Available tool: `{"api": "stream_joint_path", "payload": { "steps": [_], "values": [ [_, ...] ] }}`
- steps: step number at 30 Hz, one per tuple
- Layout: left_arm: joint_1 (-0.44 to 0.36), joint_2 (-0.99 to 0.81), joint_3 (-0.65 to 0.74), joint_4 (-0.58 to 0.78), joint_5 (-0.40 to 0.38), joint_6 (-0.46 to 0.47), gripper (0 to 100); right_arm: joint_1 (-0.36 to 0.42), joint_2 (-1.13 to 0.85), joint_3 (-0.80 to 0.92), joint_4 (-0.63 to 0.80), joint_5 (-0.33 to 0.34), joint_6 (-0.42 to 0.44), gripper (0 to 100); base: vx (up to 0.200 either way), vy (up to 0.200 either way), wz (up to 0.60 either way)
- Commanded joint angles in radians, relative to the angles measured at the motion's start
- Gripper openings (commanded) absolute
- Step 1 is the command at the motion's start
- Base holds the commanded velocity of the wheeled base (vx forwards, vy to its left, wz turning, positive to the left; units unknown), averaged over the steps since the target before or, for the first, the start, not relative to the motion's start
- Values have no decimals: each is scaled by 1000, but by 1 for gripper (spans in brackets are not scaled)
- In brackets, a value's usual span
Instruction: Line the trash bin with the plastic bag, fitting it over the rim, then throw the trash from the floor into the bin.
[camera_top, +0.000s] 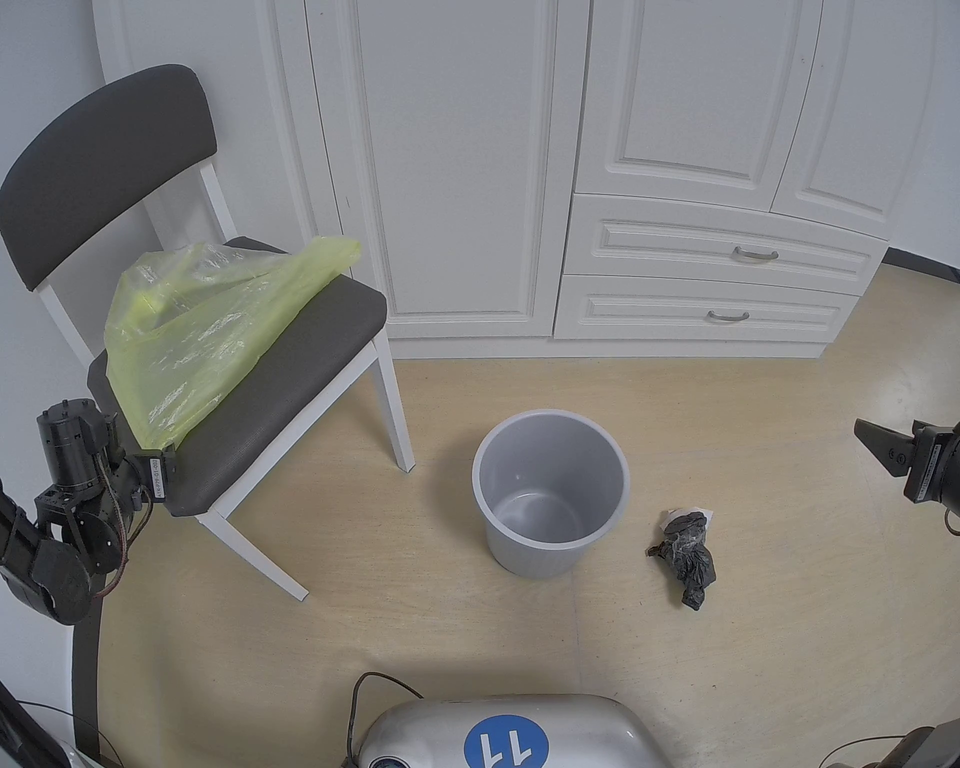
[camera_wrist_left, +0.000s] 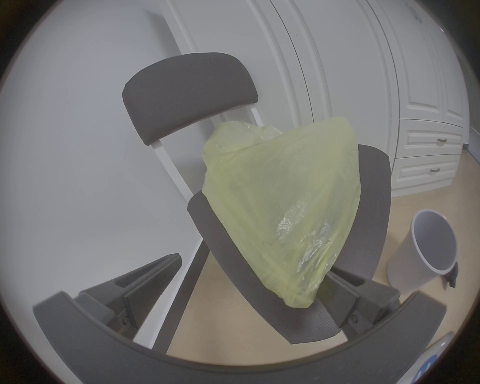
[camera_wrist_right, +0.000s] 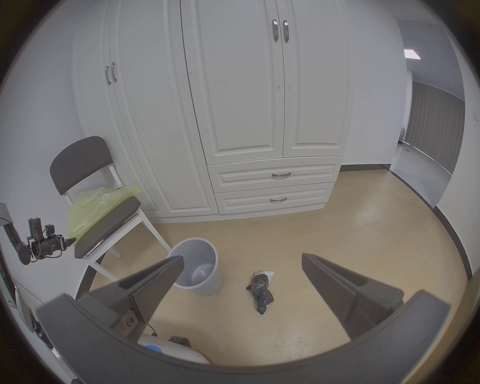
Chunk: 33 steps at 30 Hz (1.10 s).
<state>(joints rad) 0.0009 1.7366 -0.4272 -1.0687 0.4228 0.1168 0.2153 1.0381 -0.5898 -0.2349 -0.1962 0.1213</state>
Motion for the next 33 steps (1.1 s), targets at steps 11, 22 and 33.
{"api": "stream_joint_path", "payload": {
  "steps": [11,22,33],
  "values": [
    [41,-129,19,1,-85,6,100,-4,-10,1,0,1,-3,100,0,0,0],
    [71,-89,2,0,-88,9,100,7,-12,5,-1,1,-8,100,0,0,0],
    [96,-51,28,-2,-85,58,100,9,-18,7,0,3,-8,100,0,0,0]
  ]
}}
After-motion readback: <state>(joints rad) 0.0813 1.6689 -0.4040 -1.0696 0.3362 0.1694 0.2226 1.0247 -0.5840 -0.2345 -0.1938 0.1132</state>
